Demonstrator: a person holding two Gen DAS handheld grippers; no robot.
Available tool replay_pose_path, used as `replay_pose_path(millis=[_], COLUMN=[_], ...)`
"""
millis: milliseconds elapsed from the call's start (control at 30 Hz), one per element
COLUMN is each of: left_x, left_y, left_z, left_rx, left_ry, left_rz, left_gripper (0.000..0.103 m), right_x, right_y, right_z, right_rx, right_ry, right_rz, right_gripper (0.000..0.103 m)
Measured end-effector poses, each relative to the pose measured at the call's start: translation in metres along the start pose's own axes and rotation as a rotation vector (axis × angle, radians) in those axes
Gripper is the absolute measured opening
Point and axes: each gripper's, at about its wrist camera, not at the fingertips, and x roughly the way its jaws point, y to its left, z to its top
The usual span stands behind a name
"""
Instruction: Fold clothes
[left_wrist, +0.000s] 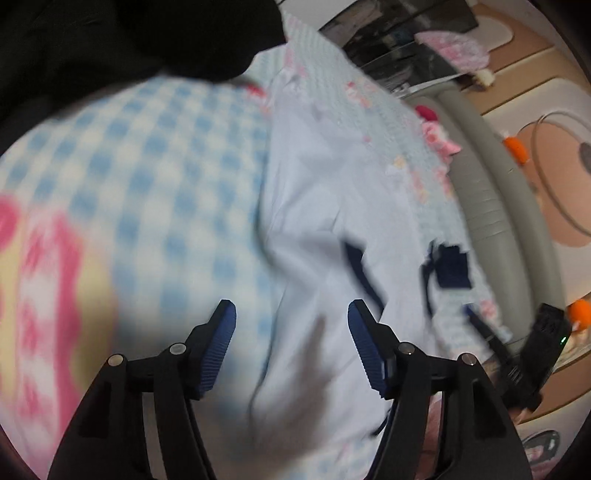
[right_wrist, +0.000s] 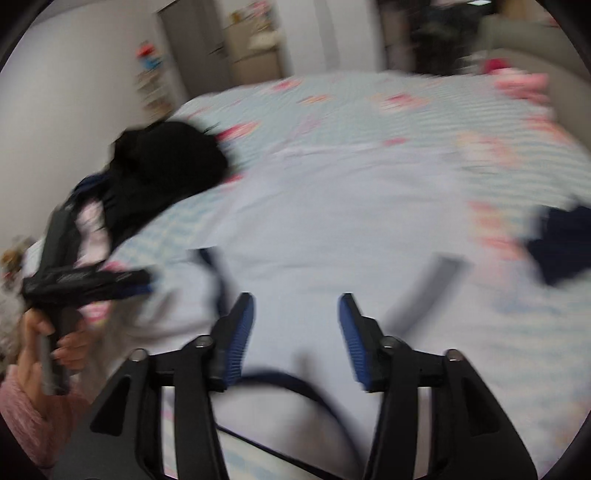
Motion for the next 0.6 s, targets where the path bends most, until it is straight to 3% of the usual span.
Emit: replay_pose_path(millis=[67,133,200,300,400,467,500,533,600], left_x=[0.004,0.007,0.01,0.014,0.012,0.008,0.008,0.01,0.019], left_y=[-0.002,-0.005,-0.008,-0.009,-0.013,-0.011,-0.009,-0.009,-0.011], left_z=[-0.013,-0.022,-0.023,-0.025,-0.036,-0.04,-0.041,-0.041,-0.04], left_rx=[0.007,0.015,0.013,-0.017,-0.046,-0.086,-0.105,-0.111,-0.109], left_ry=[0.023,0.036,0.02,-0.014,-0.049,-0.064,-0.063,-0.056,-0.029], left_rz=[0.057,0.103,0.103,0.035,-0.027,-0.091,-0.125,-0.142,-0.136], left_gripper=[0.065,0.065,0.066,0.064,0.044,0.025,0.022,0.022,0.026], right_x=[-0.022,-0.02,-0.01,0.0,0.01,0.011,0.011,0.012,0.016], right_y=[-0.045,-0.092,-0.127,-0.149,-0.149,-0.144,-0.14,-0.137,-0.132], right_z=[-0.015,-0.035,-0.053,-0.069,-0.071,-0.068,-0.065,-0.063,-0.06], right_rx=[0.07,0.197,0.337,0.464,0.491,0.478,0.465,0.45,0.422], right_ry=[-0.014,0.056,0.113,0.079,0.077,0.057,0.044,0.037,0.037], right_rz=[-0.115,-0.154,-0.083,0.079,0.145,0.196,0.217,0.219,0.208], right_gripper=[0.058,0.059,0.058,0.059,0.058,0.031,0.027,0.013,0.012])
